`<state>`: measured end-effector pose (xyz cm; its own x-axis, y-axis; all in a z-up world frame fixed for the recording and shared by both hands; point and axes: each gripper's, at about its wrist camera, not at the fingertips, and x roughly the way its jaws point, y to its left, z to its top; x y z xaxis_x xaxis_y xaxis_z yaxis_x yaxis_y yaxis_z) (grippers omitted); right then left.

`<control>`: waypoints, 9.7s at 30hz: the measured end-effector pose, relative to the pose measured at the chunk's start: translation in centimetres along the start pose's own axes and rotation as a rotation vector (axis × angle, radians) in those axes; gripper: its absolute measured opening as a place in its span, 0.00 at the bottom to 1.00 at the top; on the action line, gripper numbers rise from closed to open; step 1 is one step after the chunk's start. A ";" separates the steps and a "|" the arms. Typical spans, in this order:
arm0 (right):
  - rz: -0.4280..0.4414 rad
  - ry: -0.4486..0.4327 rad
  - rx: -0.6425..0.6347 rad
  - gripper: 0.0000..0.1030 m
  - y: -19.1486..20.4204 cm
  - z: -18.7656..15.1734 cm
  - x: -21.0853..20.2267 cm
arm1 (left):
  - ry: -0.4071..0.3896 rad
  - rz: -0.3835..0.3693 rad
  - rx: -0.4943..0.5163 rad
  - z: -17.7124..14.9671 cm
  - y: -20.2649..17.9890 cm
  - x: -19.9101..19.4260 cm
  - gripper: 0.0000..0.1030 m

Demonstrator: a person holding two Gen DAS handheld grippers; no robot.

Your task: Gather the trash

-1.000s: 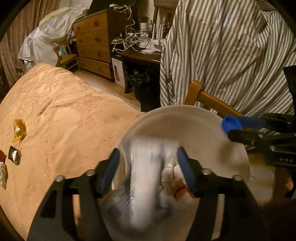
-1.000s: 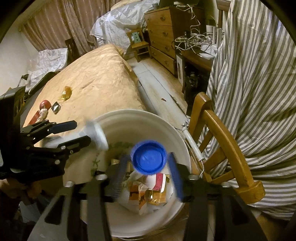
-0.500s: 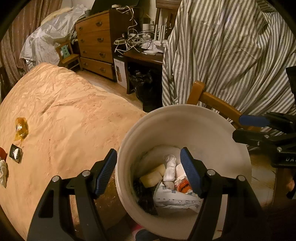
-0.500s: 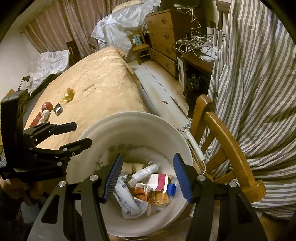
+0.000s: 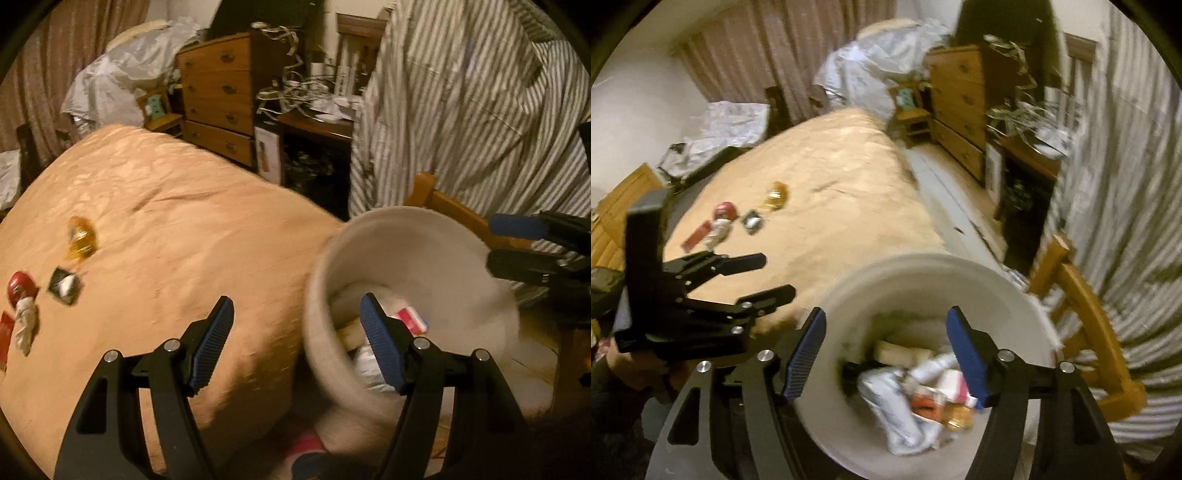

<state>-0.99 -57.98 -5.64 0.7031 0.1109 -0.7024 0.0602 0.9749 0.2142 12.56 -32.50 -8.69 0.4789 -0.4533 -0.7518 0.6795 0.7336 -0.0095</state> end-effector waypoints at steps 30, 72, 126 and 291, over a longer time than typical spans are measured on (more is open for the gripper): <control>0.239 0.141 -0.320 0.77 27.1 5.8 20.0 | 0.037 0.363 -0.479 -11.8 34.7 -5.0 0.76; 0.123 0.232 -0.610 0.69 37.7 15.8 43.7 | 0.020 0.300 -0.489 -11.1 38.6 -0.3 0.64; 0.193 -0.302 -0.338 0.43 38.4 5.8 13.1 | -0.441 0.640 -0.440 -11.0 25.2 -18.4 0.32; -0.321 -0.365 0.081 0.95 2.4 -17.8 -19.7 | -0.372 -0.034 0.067 -9.1 -5.9 -16.0 0.95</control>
<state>-27.29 -54.38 -3.36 0.8417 -0.2819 -0.4606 0.3591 0.9292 0.0877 -4.10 -24.96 -2.60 0.6164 -0.6388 -0.4605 0.7272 0.6861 0.0218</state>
